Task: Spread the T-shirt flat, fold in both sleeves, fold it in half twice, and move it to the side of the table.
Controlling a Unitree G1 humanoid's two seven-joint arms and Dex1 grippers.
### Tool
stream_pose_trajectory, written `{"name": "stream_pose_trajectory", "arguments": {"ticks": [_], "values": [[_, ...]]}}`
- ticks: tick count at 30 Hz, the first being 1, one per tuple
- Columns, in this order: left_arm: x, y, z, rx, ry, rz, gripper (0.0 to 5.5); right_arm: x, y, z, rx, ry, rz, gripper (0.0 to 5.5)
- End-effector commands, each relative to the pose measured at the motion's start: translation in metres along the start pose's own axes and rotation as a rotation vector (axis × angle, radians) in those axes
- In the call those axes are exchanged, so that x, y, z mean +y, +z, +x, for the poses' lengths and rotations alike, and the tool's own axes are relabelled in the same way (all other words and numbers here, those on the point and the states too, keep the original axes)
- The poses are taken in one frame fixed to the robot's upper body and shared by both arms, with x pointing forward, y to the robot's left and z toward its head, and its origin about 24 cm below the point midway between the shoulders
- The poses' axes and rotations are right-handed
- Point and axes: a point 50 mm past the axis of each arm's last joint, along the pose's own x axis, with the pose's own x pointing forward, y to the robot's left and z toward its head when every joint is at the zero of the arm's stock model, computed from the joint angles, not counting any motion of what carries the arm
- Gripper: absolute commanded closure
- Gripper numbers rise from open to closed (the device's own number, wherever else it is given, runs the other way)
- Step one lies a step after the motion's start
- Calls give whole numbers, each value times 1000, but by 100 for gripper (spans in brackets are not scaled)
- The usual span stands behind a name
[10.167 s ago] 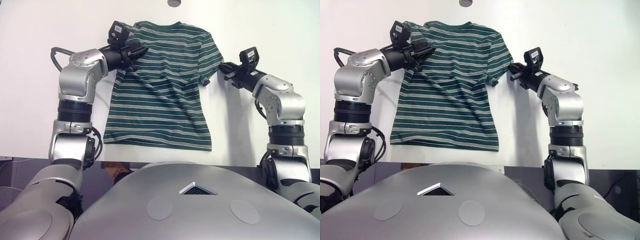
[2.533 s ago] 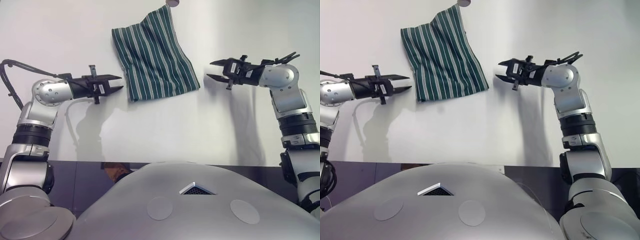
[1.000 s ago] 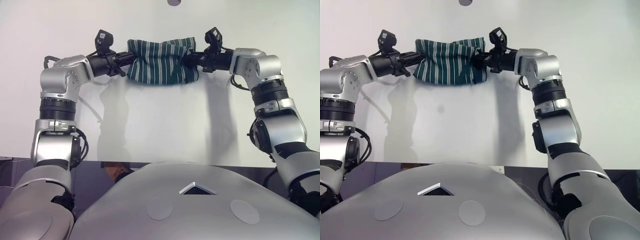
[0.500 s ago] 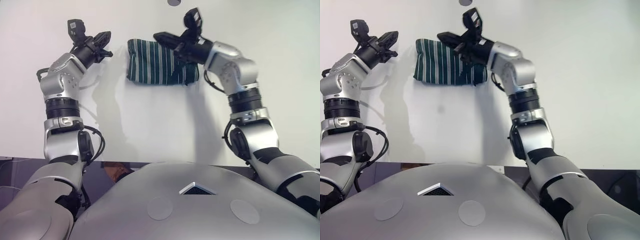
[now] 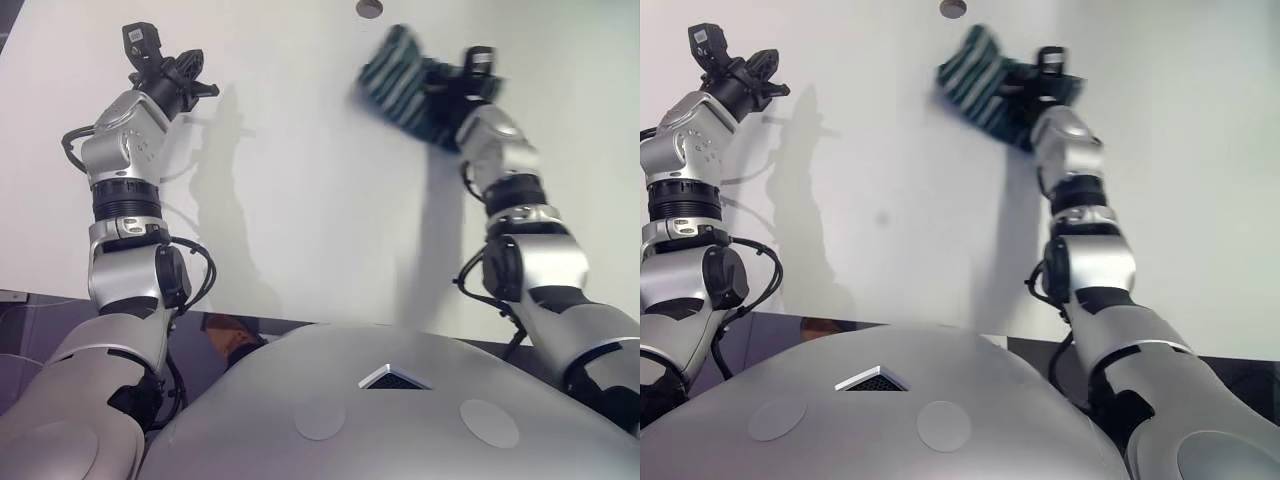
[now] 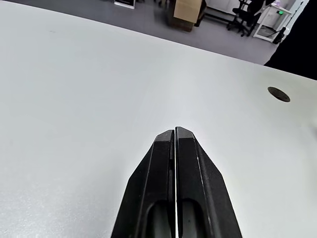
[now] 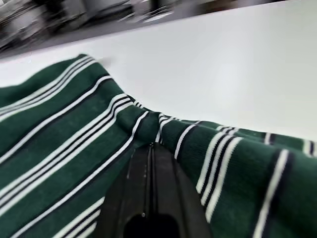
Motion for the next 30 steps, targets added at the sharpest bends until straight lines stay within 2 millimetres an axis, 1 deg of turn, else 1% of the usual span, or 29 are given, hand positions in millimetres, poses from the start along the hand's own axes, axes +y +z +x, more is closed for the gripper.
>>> {"name": "stream_pose_trajectory", "arguments": {"ticks": [1, 2, 4, 6, 7, 8, 9, 10, 11, 12, 13, 14, 15, 16, 17, 18, 21, 25, 27, 30], "values": [[-9, 0, -1, -56, -4, 88, 548, -148, -94, -115, 266, -720, 152, 550], [-13, -1, 1, -65, -13, 124, 548, -150, -91, -118, 238, -745, 134, 550], [-15, -1, -1, -89, -2, 154, 548, -146, -77, -111, 181, -760, 87, 550], [-12, -3, -4, -110, 30, 143, 548, -136, -49, -97, 75, -761, -4, 550], [-10, -5, -5, -117, 45, 138, 548, -126, -28, -90, -27, -751, -80, 550], [-10, -7, -5, -123, 52, 133, 548, -108, 1, -84, -182, -705, -200, 550], [-10, -9, -5, -128, 55, 131, 548, -91, 21, -81, -299, -656, -286, 550], [-13, -8, -5, -139, 47, 139, 548, -64, 46, -79, -443, -577, -392, 550], [-17, -5, -5, -162, 32, 168, 548, -33, 66, -78, -568, -488, -459, 550], [-22, -1, -4, -190, 24, 213, 548, -8, 79, -78, -651, -409, -488, 550], [-27, 2, -4, -220, 20, 259, 548, 14, 87, -78, -709, -342, -499, 550], [-32, 4, -4, -251, 23, 289, 548, 30, 90, -77, -724, -282, -496, 550], [-37, 5, -5, -284, 31, 311, 548, 45, 89, -74, -719, -222, -493, 550], [-42, 5, -6, -319, 45, 313, 548, 54, 85, -71, -702, -176, -493, 550], [-45, 5, -7, -340, 55, 311, 548, 58, 83, -69, -688, -151, -493, 550], [-48, 4, -7, -356, 63, 317, 548, 59, 79, -67, -666, -140, -478, 550], [-51, -1, -8, -364, 73, 348, 548, 52, 74, -61, -611, -156, -405, 550], [-60, -17, -5, -356, 89, 306, 548, 43, 71, -52, -551, -182, -331, 550], [-67, -24, -4, -366, 79, 265, 548, 42, 67, -48, -516, -162, -317, 550], [-75, -30, -1, -371, 82, 249, 548, 39, 66, -43, -481, -148, -335, 550]]}}
